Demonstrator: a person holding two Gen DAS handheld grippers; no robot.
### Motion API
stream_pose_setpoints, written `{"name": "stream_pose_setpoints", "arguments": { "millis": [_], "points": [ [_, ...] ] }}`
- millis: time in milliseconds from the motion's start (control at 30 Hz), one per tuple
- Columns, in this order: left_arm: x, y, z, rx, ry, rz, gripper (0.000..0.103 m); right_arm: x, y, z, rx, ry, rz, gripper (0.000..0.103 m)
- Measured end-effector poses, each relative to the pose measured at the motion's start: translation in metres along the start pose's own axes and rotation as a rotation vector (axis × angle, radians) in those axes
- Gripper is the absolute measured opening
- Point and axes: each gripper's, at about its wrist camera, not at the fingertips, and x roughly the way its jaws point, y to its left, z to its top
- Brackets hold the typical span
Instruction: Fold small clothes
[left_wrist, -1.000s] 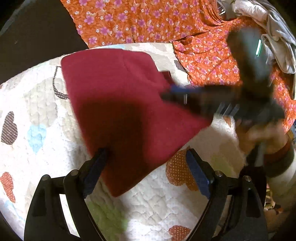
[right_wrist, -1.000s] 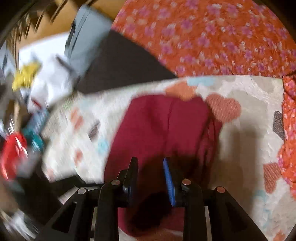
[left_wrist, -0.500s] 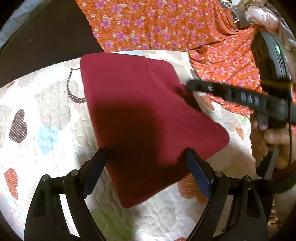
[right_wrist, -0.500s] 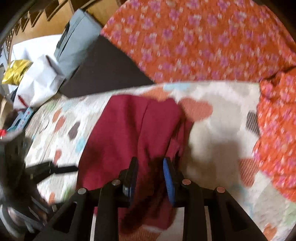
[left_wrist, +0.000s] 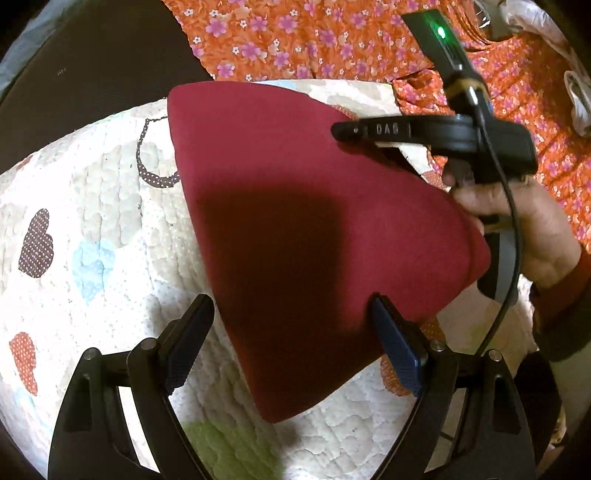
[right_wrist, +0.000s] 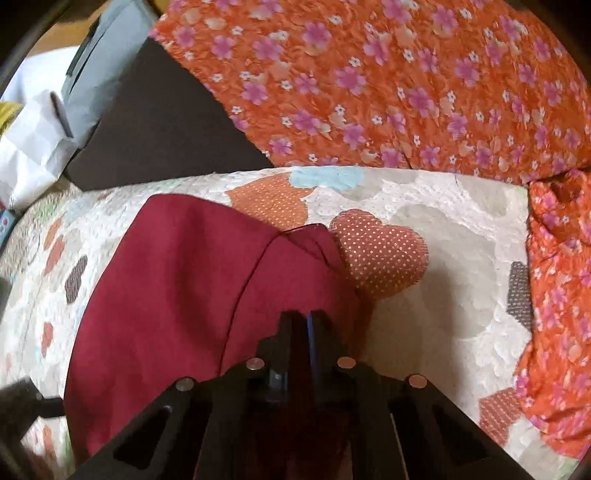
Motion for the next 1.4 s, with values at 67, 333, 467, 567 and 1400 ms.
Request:
{"name": "stream_pose_setpoints", "arguments": {
  "millis": [67,333,467,567,1400],
  "points": [
    [0.001,0.000,-0.001,0.000,0.004,0.006,0.087,-0.002,-0.003,0.002,0.022,0.010,0.006,0.004],
    [0.003,-0.002,-0.002,0.004,0.012,0.026,0.087,-0.058,-0.001,-0.024,0.040,-0.015,0.056,0.009],
    [0.009,-0.001,0.000,-0.005,0.021,0.032,0.087,-0.075,0.006,-0.063,0.002,0.007,0.096,0.009],
    [0.013,-0.002,0.000,-0.007,0.034,0.031,0.087,-0.060,0.006,-0.087,-0.029,0.044,0.058,0.009],
    [-0.011,-0.002,0.008,-0.036,-0.087,0.146,0.087,-0.064,-0.005,-0.070,0.142,-0.015,0.061,0.034]
  ]
}}
